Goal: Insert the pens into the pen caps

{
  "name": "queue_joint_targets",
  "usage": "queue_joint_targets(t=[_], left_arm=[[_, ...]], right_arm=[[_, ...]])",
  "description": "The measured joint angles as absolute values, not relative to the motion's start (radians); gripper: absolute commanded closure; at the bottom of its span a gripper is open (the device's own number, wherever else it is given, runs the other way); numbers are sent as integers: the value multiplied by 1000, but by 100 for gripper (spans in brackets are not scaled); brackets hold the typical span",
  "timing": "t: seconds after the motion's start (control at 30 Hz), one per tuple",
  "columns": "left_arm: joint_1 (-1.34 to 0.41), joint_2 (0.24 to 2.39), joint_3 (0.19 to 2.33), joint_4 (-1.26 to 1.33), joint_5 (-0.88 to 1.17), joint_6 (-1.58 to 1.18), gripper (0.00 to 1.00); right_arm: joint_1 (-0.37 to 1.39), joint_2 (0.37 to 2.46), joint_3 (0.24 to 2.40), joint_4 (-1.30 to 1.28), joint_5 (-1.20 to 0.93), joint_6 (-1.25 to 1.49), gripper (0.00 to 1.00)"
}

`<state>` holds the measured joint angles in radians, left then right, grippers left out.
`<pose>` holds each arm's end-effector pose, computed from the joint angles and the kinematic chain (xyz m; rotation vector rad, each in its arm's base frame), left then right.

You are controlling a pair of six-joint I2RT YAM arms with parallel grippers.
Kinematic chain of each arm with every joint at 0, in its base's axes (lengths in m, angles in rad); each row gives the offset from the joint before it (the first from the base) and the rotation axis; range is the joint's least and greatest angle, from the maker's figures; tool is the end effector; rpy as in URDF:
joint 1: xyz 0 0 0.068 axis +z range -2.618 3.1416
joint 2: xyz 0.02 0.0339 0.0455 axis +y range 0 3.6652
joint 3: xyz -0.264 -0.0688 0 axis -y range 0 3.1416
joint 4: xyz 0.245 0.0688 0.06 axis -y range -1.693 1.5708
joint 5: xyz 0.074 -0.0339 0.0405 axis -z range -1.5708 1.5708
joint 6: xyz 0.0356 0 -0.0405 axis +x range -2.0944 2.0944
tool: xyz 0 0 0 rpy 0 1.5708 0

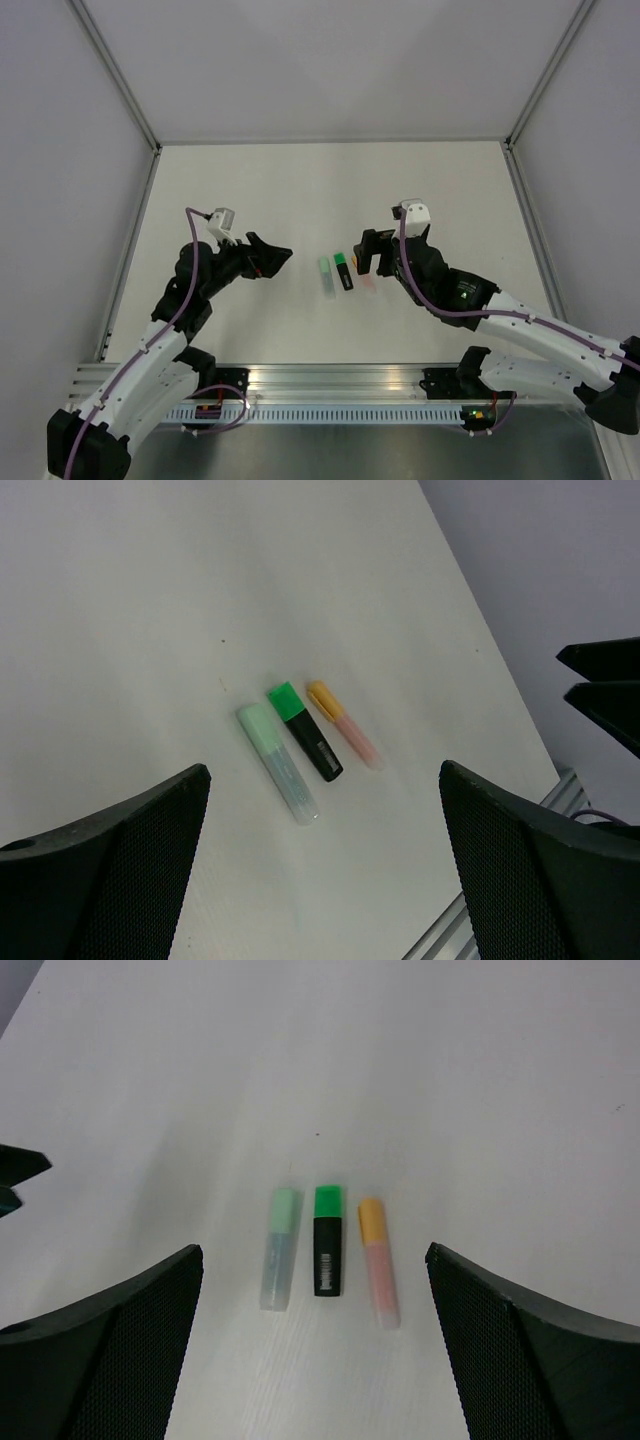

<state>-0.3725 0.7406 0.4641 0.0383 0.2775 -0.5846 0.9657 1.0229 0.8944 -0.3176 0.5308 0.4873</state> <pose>0.1663 -0.0755 0.2569 0.0063 1.8997 -0.9178 0.1443 0.1769 0.3218 -0.1373 1.9709 0.4195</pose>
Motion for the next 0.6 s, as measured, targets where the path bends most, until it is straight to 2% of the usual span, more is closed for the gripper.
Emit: queue_joint_targets(t=[0.17, 0.6], left_arm=[[-374, 665, 440, 83, 332, -553, 0], [-404, 687, 436, 152, 429, -529, 0]], right_arm=[[964, 933, 770, -249, 609, 481, 2], [964, 885, 742, -208, 701, 499, 2]])
